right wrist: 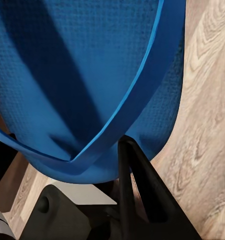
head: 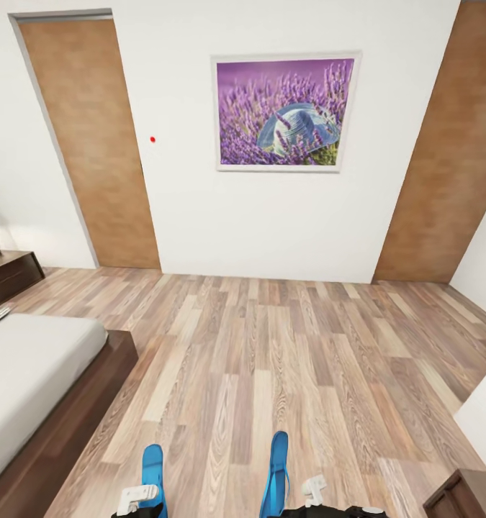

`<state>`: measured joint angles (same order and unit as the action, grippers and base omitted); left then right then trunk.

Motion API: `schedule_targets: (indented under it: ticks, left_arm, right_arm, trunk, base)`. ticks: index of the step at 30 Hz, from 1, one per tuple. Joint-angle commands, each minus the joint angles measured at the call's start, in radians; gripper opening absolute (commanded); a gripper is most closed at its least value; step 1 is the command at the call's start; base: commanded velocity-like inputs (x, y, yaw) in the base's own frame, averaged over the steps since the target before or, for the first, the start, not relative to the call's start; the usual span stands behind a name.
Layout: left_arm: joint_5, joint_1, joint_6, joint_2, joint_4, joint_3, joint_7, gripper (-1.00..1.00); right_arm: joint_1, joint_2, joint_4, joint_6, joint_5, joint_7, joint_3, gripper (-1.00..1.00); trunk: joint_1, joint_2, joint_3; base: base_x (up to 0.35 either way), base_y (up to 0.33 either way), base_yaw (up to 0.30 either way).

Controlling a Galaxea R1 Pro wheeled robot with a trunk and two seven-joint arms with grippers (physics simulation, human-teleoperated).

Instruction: In the bedroom, move the book from the bed onto either nightstand, and place the two sandals side by side next to the bed.

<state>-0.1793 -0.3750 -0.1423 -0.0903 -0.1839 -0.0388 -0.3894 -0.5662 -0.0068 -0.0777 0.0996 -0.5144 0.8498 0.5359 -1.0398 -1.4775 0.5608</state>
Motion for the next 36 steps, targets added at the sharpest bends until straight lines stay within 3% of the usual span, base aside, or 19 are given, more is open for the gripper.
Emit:
schedule_targets:
  ticks: [1,7,9,10,11,12,13,15,17,18,21,22,27,36]
  left_arm:
    - [-0.005,-0.001,0.000,0.000,0.001,-0.004,-0.006,-1.00]
    - [-0.005,-0.001,0.001,0.001,0.001,-0.004,-0.006,-1.00]
    - [-0.005,-0.001,0.001,0.001,0.001,-0.004,-0.006,-1.00]
    - [-0.005,-0.001,0.001,0.001,0.001,-0.004,-0.006,-1.00]
    - [-0.005,-0.001,0.001,0.001,0.001,-0.004,-0.006,-1.00]
    - [-0.005,-0.001,0.001,0.001,0.001,-0.004,-0.006,-1.00]
    - [-0.005,-0.001,0.001,0.001,0.001,-0.004,-0.006,-1.00]
    - [-0.005,-0.001,0.001,0.001,0.001,-0.004,-0.006,-1.00]
    - [-0.005,-0.001,0.001,0.001,0.001,-0.004,-0.006,-1.00]
    - [-0.005,-0.001,0.001,0.001,0.001,-0.004,-0.006,-1.00]
    - [-0.005,-0.001,0.001,0.001,0.001,-0.004,-0.006,-1.00]
    - [-0.005,-0.001,0.001,0.001,0.001,-0.004,-0.006,-1.00]
    - [-0.005,-0.001,0.001,0.001,0.000,-0.004,-0.007,-1.00]
    - [-0.005,-0.001,0.001,0.001,0.000,-0.004,-0.008,-1.00]
  right_arm:
    - [-0.001,0.001,-0.004,0.009,-0.006,0.004,0.007,-1.00]
    - [-0.001,0.000,-0.005,0.009,-0.007,-0.002,0.004,-1.00]
    - [-0.001,-0.002,-0.005,0.008,-0.016,-0.063,-0.003,-1.00]
    - [-0.001,-0.005,-0.004,0.008,-0.027,-0.126,-0.005,-1.00]
    - [-0.001,-0.023,-0.003,0.008,-0.068,-0.369,-0.008,-1.00]
    - [-0.001,-0.027,-0.001,0.008,-0.086,-0.474,-0.008,-1.00]
    - [-0.001,-0.030,0.000,0.004,-0.099,-0.558,-0.008,-1.00]
    - [-0.001,-0.040,0.006,-0.003,-0.116,-0.661,-0.008,-1.00]
    - [-0.001,-0.079,0.007,-0.006,-0.120,-0.609,-0.008,-1.00]
    - [-0.001,-0.124,0.008,-0.011,-0.121,-0.480,-0.007,-1.00]
    - [-0.001,-0.205,0.006,-0.057,-0.123,-0.126,-0.007,-1.00]
    - [-0.001,-0.224,0.006,-0.080,-0.123,-0.049,-0.003,-1.00]
    - [-0.001,-0.241,-0.002,-0.086,-0.116,0.025,0.003,-1.00]
    - [0.000,-0.232,-0.005,0.018,-0.115,0.030,0.006,-1.00]
  trunk:
    - [-0.001,0.000,0.001]
    - [-0.001,0.000,0.001]
    - [-0.001,0.000,0.001]
    - [-0.001,0.000,0.001]
    - [-0.001,0.000,0.001]
    - [-0.001,0.000,0.001]
    - [-0.001,0.000,0.001]
    - [-0.001,0.000,0.001]
    - [-0.001,0.000,0.001]
    - [-0.001,0.000,0.001]
    - [-0.001,0.000,0.001]
    - [-0.001,0.000,0.001]
    - [-0.001,0.000,0.001]
    - [-0.001,0.000,0.001]
  base:
    - [0.320,0.000,0.022]
    - [0.297,0.000,0.005]
    - [0.281,0.000,0.001]
    - [0.274,0.000,0.000]
    - [0.269,0.000,0.000]
    - [0.267,0.000,0.000]
    - [0.267,0.000,0.000]
    - [0.266,0.000,0.000]
    - [0.265,0.000,0.000]
    - [0.265,0.000,0.000]
    - [0.265,0.000,0.000]
    - [0.265,0.000,0.000]
    - [0.265,0.000,0.000]
    - [0.289,0.000,0.000]
